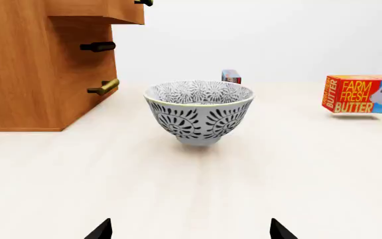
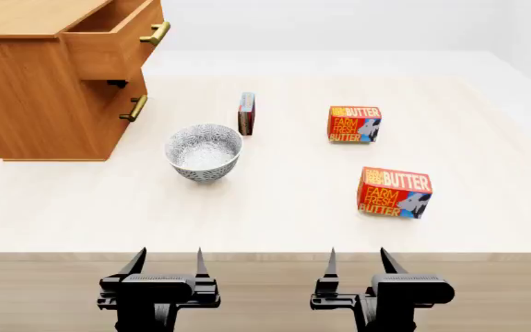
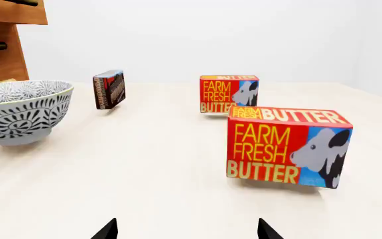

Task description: Put the chocolate pudding in the top drawer of the cabinet and close it.

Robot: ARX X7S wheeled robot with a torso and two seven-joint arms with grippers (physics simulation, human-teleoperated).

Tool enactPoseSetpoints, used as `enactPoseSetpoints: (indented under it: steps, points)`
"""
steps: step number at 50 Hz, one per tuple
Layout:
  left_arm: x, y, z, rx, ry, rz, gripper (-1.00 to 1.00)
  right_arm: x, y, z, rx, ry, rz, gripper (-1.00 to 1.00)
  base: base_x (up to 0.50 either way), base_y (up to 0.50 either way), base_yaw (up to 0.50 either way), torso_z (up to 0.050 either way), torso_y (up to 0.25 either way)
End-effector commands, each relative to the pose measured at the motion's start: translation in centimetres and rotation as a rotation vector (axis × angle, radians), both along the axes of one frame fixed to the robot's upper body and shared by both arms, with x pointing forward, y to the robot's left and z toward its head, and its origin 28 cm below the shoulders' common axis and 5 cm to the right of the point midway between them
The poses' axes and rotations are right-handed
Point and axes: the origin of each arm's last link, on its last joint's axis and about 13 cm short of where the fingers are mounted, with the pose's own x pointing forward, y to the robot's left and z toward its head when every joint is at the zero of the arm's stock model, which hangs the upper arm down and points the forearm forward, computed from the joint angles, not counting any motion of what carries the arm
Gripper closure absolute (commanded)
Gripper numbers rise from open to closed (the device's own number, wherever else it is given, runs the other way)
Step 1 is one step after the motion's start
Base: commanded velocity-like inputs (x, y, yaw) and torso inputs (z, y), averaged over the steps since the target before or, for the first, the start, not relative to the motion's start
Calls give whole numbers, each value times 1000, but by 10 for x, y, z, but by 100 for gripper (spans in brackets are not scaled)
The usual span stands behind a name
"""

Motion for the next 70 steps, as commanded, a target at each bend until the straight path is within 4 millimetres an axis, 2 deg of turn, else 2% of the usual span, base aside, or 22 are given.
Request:
enactPoseSetpoints:
  steps: [1, 15, 42, 52, 70]
  points:
    - [0, -1, 0, 6, -5, -3, -100, 0, 1, 0, -6, -1, -2, -100, 0, 0, 0, 0, 0]
    - [-2, -2, -2, 40, -17, -16, -100, -3, 1, -1, -71, -21, -13, -100, 0, 15, 0, 0, 0]
    - [-3, -3, -3, 69, -48, -15, -100, -6, 3, 1, -97, -49, -1, -100, 0, 500, 0, 0, 0]
    - [-6, -2, -1, 64, -124, -38, -100, -8, 4, 6, -98, -66, -1, -100, 0, 26, 0, 0, 0]
    - [-9, 1, 7, 65, -175, -61, -100, -11, 3, 17, -96, -86, 3, -100, 0, 0, 0, 49, 0]
